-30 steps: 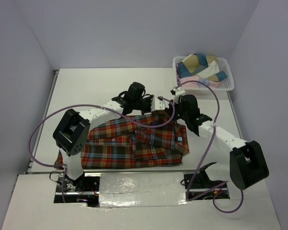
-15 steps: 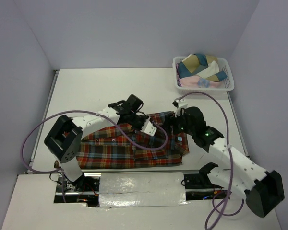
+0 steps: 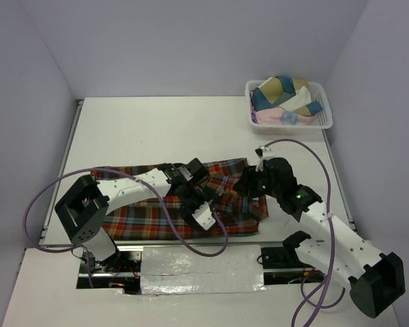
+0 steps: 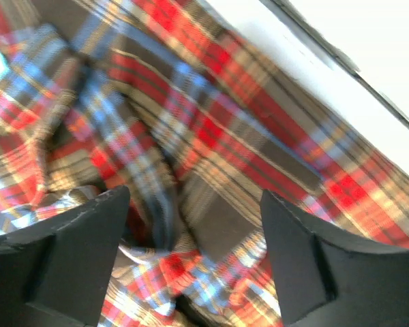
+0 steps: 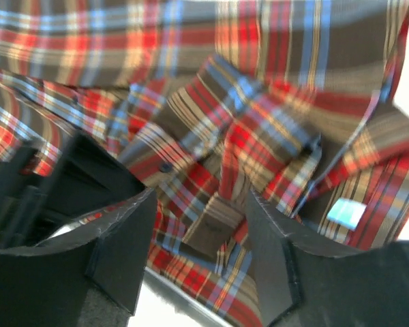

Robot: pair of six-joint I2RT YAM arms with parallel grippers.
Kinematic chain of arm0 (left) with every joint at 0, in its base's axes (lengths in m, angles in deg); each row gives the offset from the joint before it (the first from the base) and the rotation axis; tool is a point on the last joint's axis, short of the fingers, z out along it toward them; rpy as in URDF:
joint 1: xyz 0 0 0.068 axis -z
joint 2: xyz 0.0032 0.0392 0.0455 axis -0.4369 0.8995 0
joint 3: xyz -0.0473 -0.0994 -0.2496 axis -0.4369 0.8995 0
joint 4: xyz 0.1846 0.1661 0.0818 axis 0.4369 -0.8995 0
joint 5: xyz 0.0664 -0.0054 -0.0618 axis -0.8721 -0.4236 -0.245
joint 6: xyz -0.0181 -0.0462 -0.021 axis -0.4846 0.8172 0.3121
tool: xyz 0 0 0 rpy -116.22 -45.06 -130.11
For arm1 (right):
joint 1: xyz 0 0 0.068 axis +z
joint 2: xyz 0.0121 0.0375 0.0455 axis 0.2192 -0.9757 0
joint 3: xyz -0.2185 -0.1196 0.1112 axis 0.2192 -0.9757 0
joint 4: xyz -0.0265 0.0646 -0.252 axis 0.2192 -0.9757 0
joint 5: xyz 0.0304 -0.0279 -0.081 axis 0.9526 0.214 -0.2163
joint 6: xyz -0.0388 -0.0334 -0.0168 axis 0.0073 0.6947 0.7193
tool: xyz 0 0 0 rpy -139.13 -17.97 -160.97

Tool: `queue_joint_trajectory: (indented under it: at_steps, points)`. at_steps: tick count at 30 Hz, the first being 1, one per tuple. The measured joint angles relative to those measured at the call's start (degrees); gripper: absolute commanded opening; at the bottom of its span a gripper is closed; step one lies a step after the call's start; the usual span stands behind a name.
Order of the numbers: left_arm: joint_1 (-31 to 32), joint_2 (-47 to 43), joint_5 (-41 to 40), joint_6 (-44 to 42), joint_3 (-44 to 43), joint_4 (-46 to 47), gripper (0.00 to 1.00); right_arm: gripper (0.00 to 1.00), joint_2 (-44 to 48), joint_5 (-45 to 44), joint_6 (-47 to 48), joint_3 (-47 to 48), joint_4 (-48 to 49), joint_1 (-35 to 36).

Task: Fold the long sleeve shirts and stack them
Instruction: Fold the shirt

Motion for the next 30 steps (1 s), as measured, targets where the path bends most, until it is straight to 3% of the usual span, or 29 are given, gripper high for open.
queue_joint_trajectory:
  at_steps: [4, 6, 9, 10, 12, 13, 15, 16, 22, 25, 30]
  points:
    - [-0.1, -1.7, -0.9, 0.7, 0.6, -2.1, 0.99, 0.36, -1.4, 0.0, -2.2, -0.6, -1.2, 0.0]
    - [-0.2, -3.0, -1.1, 3.3, 0.1, -2.4, 0.97, 0.35, -2.2, -0.4, -3.2, -0.6, -1.2, -0.1]
    - [-0.2, -4.2, -0.5, 8.6, -2.8, -3.6, 0.75, 0.34, -4.9, -0.9, -4.3, -0.6, -1.2, -0.4]
    - [-0.3, -4.2, -0.1, 11.3, -4.4, -3.7, 0.54, 0.34, -6.2, -1.1, -4.7, -0.5, -1.3, -0.6]
    - [-1.0, -4.2, 1.4, 16.8, -7.6, -3.7, 0.46, 0.40, -8.8, -1.5, -5.1, -0.4, -1.3, -1.5]
    - [-1.5, -4.3, 2.1, 19.1, -8.7, -3.1, 0.36, 0.49, -10.1, -1.5, -5.4, -0.2, -1.3, -2.4]
    - [-3.4, -4.7, 1.9, 25.1, -9.0, -0.3, 0.21, 0.51, -11.7, -1.4, -5.9, -0.1, -1.1, -4.3]
    - [-4.2, -4.8, 1.0, 27.7, -8.3, 1.4, 0.18, 0.52, -12.3, -1.1, -6.2, -0.1, -0.8, -5.4]
    - [-5.7, 0.3, -6.1, 36.4, -3.5, 6.2, 0.30, 0.52, -17.4, 0.9, -7.0, 0.0, 4.1, -9.6]
    - [-5.5, 3.6, -7.5, 39.2, -2.9, 7.6, 0.32, 0.47, -23.1, 3.4, -7.0, 0.3, 7.5, -9.9]
    - [-5.2, 3.9, -9.3, 41.9, -1.9, 11.8, 0.34, 0.48, -29.1, 5.4, -7.0, 0.8, 9.6, -9.9]
